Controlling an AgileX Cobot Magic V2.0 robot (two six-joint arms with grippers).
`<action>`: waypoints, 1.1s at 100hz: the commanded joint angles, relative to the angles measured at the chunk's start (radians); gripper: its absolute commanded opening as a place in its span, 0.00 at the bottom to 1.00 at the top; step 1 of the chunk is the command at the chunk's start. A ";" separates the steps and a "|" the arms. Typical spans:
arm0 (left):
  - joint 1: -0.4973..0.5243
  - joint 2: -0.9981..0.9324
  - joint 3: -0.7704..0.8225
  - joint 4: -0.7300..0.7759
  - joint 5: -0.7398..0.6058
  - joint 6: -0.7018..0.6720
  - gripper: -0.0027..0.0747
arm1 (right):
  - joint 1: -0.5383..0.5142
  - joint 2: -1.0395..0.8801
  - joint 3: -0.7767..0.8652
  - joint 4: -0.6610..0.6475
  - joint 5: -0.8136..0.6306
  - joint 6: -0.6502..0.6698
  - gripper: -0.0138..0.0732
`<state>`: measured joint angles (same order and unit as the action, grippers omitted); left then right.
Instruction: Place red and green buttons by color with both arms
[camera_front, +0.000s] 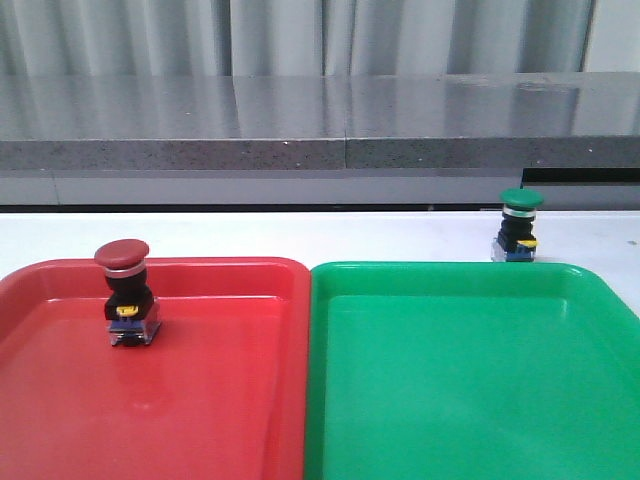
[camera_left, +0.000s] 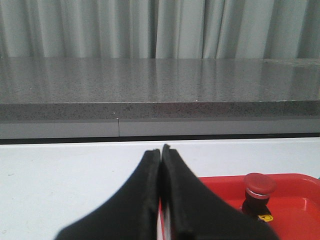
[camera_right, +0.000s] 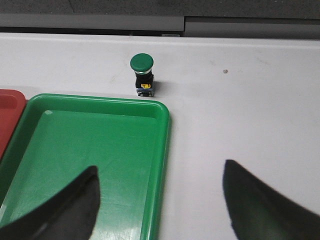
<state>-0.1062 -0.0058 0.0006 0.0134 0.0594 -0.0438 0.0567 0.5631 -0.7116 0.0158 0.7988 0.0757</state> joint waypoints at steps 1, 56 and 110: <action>0.002 -0.029 0.043 -0.001 -0.076 0.000 0.01 | -0.007 0.010 -0.035 0.000 -0.086 -0.002 0.90; 0.002 -0.029 0.043 -0.001 -0.076 0.000 0.01 | -0.007 0.320 -0.110 0.118 -0.276 -0.003 0.90; 0.002 -0.029 0.043 -0.001 -0.076 0.000 0.01 | -0.004 0.883 -0.443 0.118 -0.347 -0.003 0.90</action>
<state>-0.1062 -0.0058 0.0006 0.0134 0.0594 -0.0438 0.0567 1.4191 -1.0800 0.1265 0.5129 0.0757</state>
